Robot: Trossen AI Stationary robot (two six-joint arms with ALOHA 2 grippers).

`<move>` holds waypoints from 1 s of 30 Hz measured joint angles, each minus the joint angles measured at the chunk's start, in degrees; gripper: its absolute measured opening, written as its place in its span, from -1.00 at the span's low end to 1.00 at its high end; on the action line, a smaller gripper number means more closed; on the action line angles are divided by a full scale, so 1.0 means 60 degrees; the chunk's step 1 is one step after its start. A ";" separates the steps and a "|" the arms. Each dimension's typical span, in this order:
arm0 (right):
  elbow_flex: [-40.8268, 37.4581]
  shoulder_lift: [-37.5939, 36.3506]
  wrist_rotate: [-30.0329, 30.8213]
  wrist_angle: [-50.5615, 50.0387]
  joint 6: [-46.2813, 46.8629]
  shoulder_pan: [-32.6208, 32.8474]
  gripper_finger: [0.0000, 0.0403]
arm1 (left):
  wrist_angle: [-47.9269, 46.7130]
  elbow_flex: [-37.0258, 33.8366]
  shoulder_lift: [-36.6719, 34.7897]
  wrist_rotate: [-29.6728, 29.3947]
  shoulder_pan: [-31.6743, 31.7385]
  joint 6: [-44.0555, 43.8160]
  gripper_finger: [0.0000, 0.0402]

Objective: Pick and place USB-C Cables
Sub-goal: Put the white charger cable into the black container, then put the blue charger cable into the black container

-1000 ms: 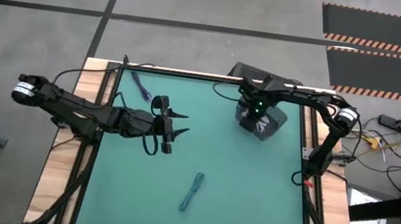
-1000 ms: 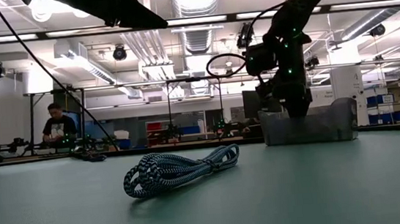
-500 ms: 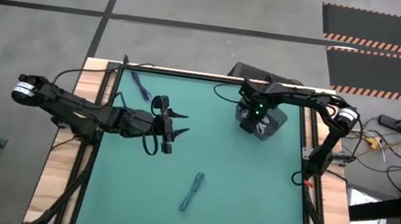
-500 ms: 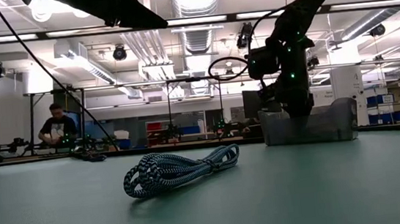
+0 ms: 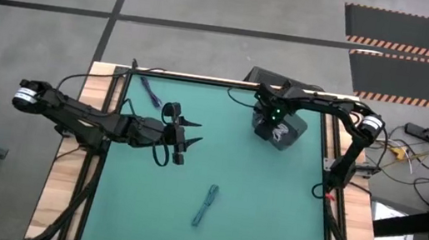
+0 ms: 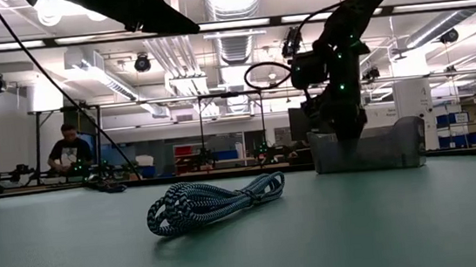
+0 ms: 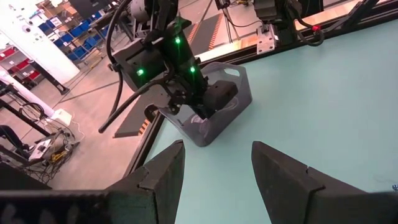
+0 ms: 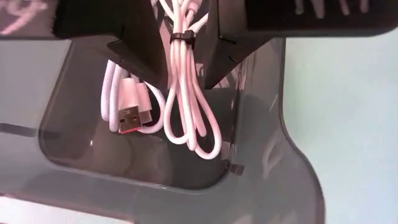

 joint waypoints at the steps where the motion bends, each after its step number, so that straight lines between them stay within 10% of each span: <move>1: 0.0029 0.0000 0.0005 -0.0024 0.0000 0.0000 -0.51 | 0.0000 0.0000 0.0000 0.0000 0.0000 0.0002 -0.15; 30: 0.0325 -0.1779 0.0025 -0.0846 0.1474 0.0911 -0.64 | -0.0004 0.0000 0.0004 0.0002 0.0000 -0.0185 -0.15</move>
